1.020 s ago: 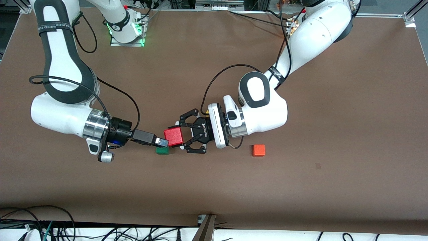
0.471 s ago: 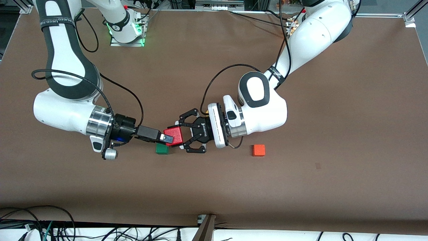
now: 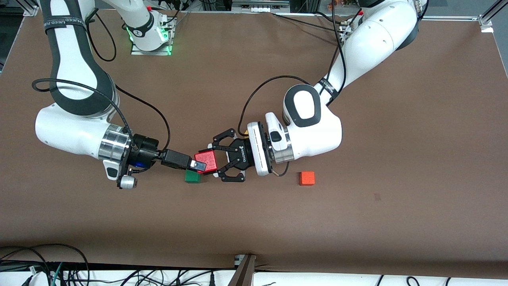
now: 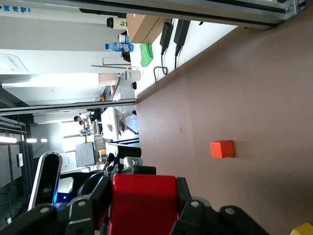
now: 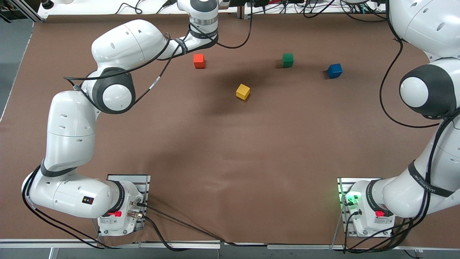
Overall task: Pass red block to right arm, stack on blue
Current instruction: 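Grasp the red cube with the right gripper, open the left gripper, then move the red cube with the right gripper above the blue cube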
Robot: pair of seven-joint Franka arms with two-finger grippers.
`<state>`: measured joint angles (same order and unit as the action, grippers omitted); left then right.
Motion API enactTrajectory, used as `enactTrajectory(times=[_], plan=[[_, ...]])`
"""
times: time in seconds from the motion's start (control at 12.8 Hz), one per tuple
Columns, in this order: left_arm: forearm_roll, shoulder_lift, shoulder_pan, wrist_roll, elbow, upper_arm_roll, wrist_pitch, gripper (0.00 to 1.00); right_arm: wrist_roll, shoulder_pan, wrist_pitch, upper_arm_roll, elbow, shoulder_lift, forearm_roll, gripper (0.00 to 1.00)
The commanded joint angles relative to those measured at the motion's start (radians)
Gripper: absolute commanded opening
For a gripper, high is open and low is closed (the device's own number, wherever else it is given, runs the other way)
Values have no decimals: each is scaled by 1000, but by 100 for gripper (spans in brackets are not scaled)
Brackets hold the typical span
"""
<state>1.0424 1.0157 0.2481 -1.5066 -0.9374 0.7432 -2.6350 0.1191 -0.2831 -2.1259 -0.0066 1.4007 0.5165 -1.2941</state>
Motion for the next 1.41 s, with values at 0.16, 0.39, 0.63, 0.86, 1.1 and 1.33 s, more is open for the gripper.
enactTrajectory(times=[0.16, 0.39, 0.63, 0.86, 1.1, 1.33], plan=[[22, -8, 14, -16, 6, -14, -11, 83, -7, -2, 4, 1, 6, -19, -14, 18], [24, -9, 13, -15, 6, -12, -20, 100, -6, 2, 4, 0, 4, -19, -14, 15], [24, -11, 10, -15, 6, -8, -20, 100, -1, 18, 6, -7, 4, -19, -2, 15], [22, -22, -7, -17, -3, -8, -19, 100, 16, 22, 20, -22, 1, -19, 224, 15], [15, -83, -70, -26, -79, -7, -14, 100, 30, 22, 38, -36, 3, -21, 358, 15], [-4, -112, -147, -29, -120, -5, 56, 100, 213, 33, 170, -114, 4, -19, 519, 15]])
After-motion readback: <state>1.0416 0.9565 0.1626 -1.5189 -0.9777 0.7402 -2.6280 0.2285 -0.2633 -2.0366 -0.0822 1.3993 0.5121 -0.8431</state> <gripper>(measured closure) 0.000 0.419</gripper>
